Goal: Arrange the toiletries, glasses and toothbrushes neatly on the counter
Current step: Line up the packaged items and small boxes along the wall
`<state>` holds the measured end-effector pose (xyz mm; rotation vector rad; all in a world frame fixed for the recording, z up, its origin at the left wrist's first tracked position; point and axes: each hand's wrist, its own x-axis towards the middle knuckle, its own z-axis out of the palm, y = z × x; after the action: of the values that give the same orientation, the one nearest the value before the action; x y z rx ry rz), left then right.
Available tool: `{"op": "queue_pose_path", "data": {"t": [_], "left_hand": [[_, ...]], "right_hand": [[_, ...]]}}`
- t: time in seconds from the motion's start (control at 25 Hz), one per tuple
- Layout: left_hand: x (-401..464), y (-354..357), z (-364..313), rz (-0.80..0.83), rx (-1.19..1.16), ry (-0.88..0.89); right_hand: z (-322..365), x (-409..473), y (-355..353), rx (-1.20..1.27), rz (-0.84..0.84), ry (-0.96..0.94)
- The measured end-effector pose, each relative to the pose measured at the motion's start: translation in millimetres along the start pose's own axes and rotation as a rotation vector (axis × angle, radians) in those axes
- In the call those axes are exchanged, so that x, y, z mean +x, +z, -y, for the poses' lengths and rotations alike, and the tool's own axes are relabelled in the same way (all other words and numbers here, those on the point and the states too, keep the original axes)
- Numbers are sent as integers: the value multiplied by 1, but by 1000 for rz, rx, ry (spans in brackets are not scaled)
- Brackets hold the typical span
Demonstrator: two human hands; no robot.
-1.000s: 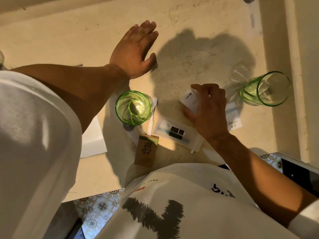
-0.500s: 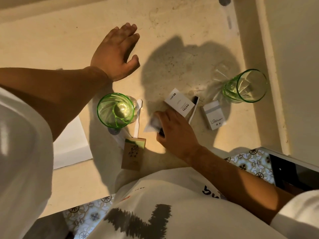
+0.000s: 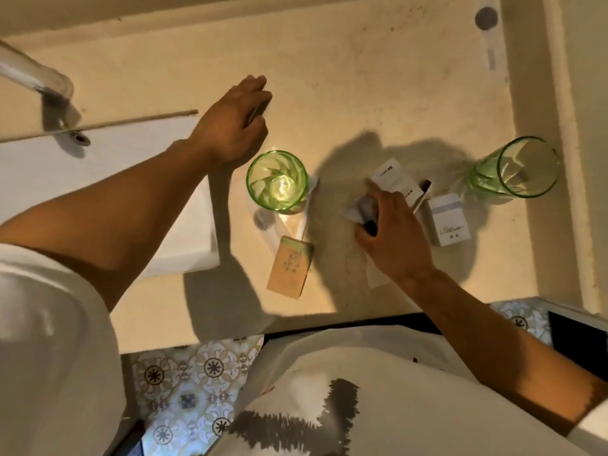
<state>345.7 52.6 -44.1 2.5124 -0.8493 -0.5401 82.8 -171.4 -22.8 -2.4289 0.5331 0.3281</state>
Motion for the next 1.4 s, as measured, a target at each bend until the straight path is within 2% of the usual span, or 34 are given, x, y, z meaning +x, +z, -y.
{"op": "queue_pose_path", "data": {"t": [0.16,0.24,0.32,0.4,0.52,0.68,0.8,1.16,1.4], "left_hand": [[-56,12,14,-85,-43,-126],[-82,24,11,-126,-36,-131],[-107,41,3,-185,65,-163],[-126,60,-8,-241,130,-230],[-142,77,-17,-283,35,-278],[-152,87,-17,-330,-3,-303],[-153,94,-20,-337,132,-368],[-148,95,-16,-319,77,-417],[-155,89,-22,-293,34,-396]], "right_hand": [[15,-13,10,-231,-143,-144],[28,-19,19,-190,-154,-283],[48,-24,29,-193,-59,-443],[69,-28,40,-305,147,-540],[84,-33,54,-458,300,-630],[76,-32,52,-504,207,-545],[66,-30,47,-485,130,-443],[93,-17,62,-577,89,-287],[83,-14,48,-495,108,-373]]}}
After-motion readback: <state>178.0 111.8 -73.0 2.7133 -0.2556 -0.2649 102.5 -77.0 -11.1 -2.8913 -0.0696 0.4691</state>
